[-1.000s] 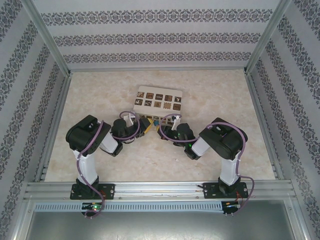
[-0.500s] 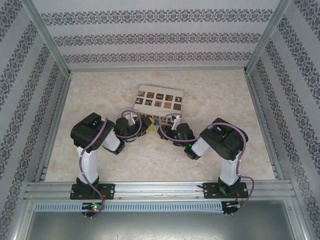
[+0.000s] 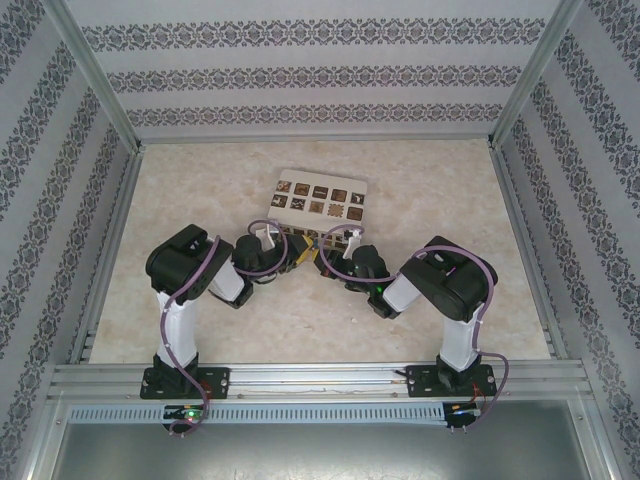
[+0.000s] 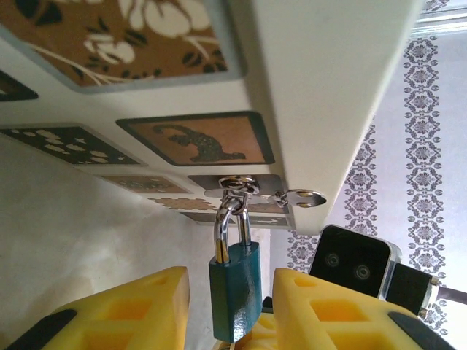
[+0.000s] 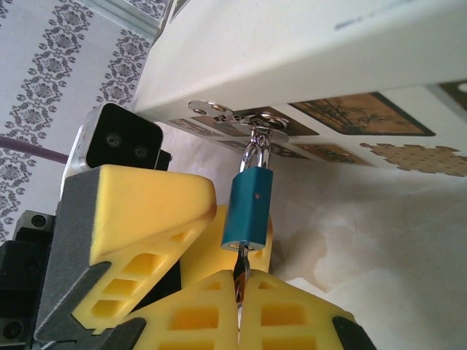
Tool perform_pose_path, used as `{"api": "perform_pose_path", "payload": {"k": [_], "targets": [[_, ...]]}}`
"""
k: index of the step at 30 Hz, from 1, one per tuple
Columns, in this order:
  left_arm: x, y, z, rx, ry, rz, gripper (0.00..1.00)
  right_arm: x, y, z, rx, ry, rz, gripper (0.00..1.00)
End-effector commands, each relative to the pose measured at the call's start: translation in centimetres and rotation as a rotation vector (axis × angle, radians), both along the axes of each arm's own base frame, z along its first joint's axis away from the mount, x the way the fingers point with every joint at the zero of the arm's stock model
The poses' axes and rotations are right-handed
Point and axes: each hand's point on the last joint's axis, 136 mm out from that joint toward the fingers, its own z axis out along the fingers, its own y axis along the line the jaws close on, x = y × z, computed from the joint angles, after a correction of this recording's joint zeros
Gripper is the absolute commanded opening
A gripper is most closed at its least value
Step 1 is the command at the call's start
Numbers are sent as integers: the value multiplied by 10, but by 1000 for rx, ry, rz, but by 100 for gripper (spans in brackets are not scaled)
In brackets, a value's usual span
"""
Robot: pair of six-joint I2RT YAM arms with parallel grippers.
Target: Unlock the padlock with the key
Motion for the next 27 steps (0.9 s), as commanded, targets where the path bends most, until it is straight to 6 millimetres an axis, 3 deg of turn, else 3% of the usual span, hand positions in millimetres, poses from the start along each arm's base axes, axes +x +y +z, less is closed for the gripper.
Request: {"api": "perform_pose_path", "payload": {"k": [1,27], "targets": [[4,-9,6,-16,-36,-6,35,-6,14,18,58,-7,41,0],[19,-2,14,46,-62,74,25,-9,12,16,57,6,37,0]]}}
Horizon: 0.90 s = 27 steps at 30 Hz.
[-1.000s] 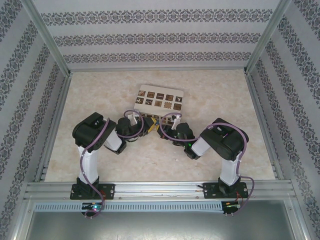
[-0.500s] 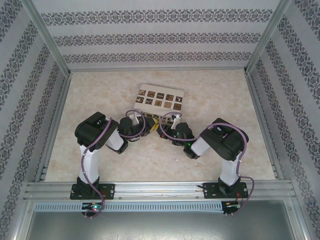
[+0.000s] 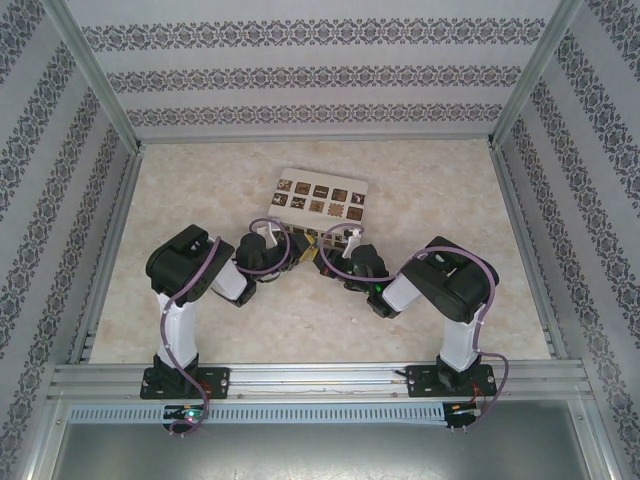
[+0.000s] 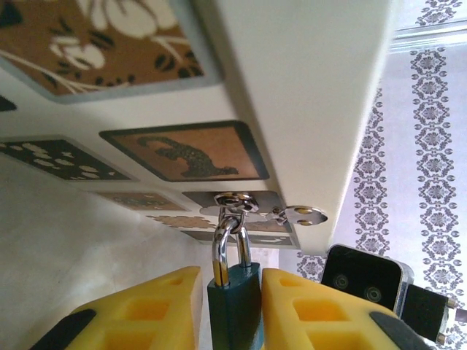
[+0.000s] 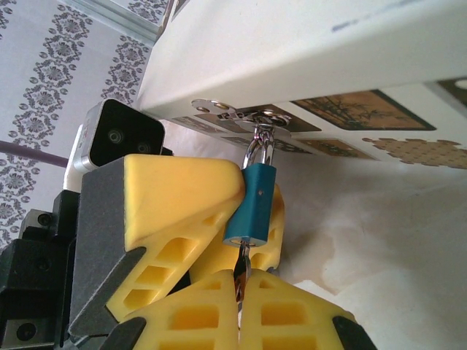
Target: Unlock the padlock with the key
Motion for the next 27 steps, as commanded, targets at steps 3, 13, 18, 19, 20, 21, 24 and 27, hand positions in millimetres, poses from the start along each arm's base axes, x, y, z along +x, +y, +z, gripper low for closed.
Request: {"api": "perform_pose_path", "payload": {"k": [3,13,18,19,20,21,24,27], "targets": [[11,-2,15,9,-54,22,21,-11,10,14,45,-11,48,0],[8,-3,23,8,-67,9,11,-10,9,18,50,-19,49,5],[5,1,27,35,-53,18,9,-11,-9,17,13,-34,11,20],[5,1,28,34,-47,21,9,-13,-14,17,-6,-40,5,23],[5,2,30,29,-38,27,9,-15,-18,15,-30,-42,-1,26],[5,2,32,24,-29,29,8,-16,-23,13,-54,-42,-6,28],[3,1,37,7,-3,34,7,-24,-36,15,-146,-71,1,35],[2,1,42,10,10,36,6,-33,-45,21,-275,-127,25,41]]}}
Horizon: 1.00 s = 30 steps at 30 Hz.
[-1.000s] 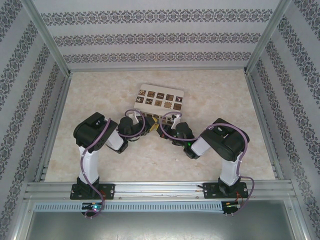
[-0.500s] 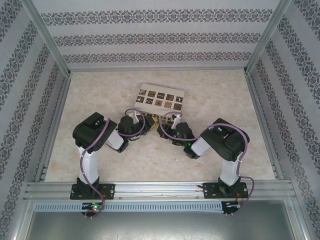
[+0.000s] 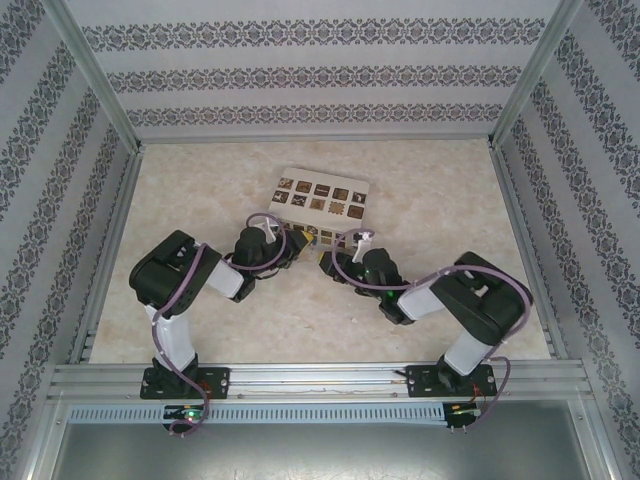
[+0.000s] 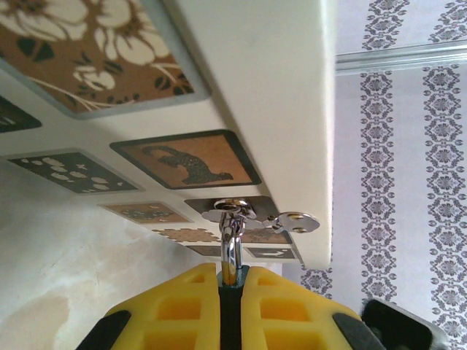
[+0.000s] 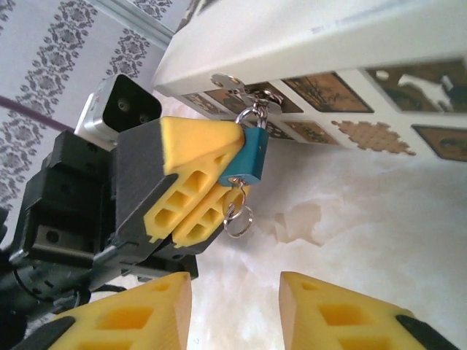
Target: Unlock the padlock with the key
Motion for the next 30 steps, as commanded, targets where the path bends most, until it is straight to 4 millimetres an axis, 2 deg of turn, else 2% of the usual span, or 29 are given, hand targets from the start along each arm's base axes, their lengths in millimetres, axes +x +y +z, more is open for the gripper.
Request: {"api": "perform_pose_path", "payload": {"k": [1,3,6,10,13,15,17,19,22,26,30], "targets": [[1,-5,27,-27,-36,-2,6,-9,-18,-6,-229,-76,17,43],[0,-6,29,-21,-26,-7,6,-16,-22,2,-368,-144,47,47],[-3,-7,31,-27,-13,-8,5,-25,-24,24,-561,-302,100,52],[-6,-8,35,-44,3,-5,5,-34,-20,45,-743,-495,178,59],[-8,-5,35,-41,24,5,3,-40,-14,53,-894,-653,257,59],[-9,-4,34,-35,37,11,1,-45,-8,54,-1005,-771,327,59],[-11,-3,35,-30,45,13,1,-47,-4,50,-1125,-872,394,64],[-12,-2,36,-30,53,14,0,-46,-3,46,-1233,-946,450,69],[-15,-1,37,-33,65,14,0,-39,-3,37,-1376,-1008,507,71],[-17,1,39,-50,85,30,0,-27,2,33,-1481,-1089,523,71],[-19,0,41,-62,97,29,0,-18,11,30,-1478,-1134,548,67]]}}
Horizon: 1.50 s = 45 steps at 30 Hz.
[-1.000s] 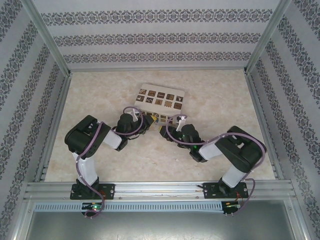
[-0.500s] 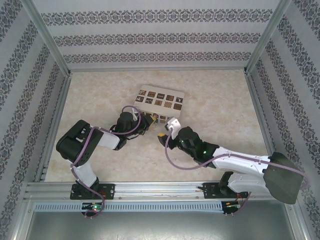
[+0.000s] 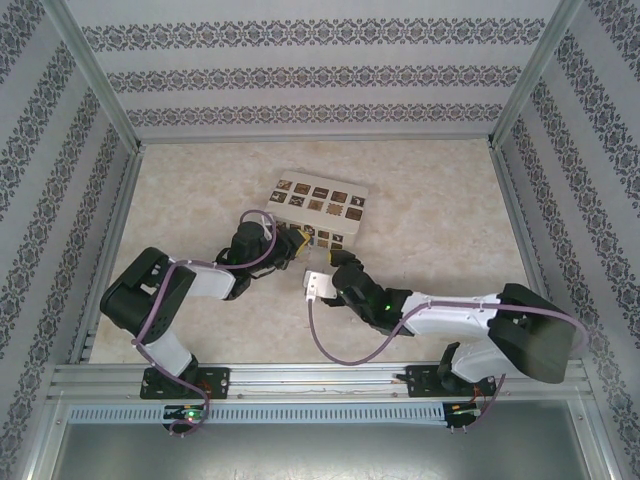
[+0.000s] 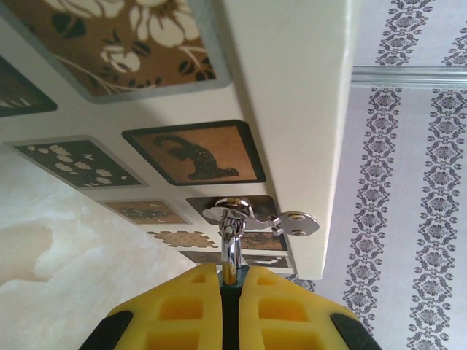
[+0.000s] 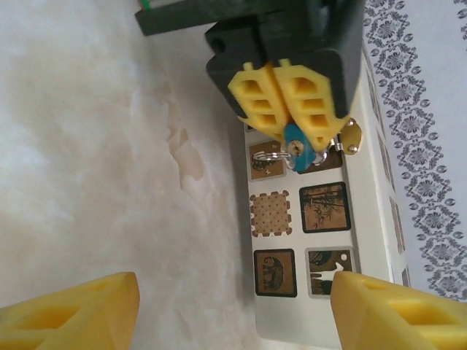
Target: Unlock the padlock with the key
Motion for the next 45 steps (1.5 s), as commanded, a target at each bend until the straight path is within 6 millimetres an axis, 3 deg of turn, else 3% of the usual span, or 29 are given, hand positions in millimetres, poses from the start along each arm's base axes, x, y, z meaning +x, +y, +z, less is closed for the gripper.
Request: {"api": "perform_pose_path", "payload": {"k": [1,11,30,45], "targets": [[-5,-5,20,-45,-28,-2,0,18,12,22,-14,-96,45,65],[-11,-5,25,-27,13,-9,0,31,21,26,77,-40,107,49],[-15,-8,28,-27,27,-11,0,42,36,22,105,-30,126,31],[-15,-10,26,-34,39,-17,0,44,44,13,107,-25,117,26]]}}
